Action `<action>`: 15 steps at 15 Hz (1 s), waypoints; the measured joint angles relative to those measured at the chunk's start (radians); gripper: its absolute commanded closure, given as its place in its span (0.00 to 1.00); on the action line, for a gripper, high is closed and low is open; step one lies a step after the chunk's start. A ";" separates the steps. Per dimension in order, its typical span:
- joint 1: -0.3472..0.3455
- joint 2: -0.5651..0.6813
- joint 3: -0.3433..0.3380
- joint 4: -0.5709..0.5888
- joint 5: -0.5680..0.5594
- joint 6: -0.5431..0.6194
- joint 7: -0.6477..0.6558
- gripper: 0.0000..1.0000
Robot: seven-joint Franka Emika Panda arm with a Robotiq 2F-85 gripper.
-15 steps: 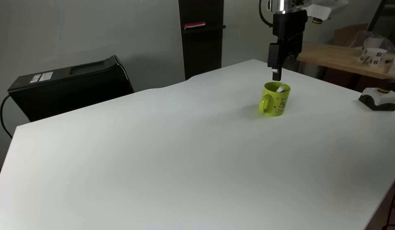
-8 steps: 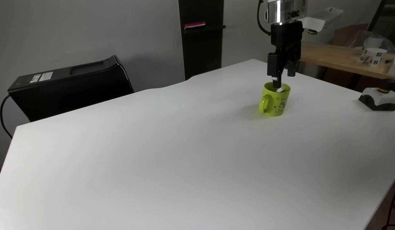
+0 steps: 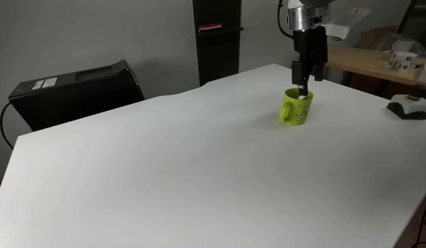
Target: Place the marker on the table
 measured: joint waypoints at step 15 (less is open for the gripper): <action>0.023 0.048 -0.025 0.012 -0.102 -0.012 0.041 0.00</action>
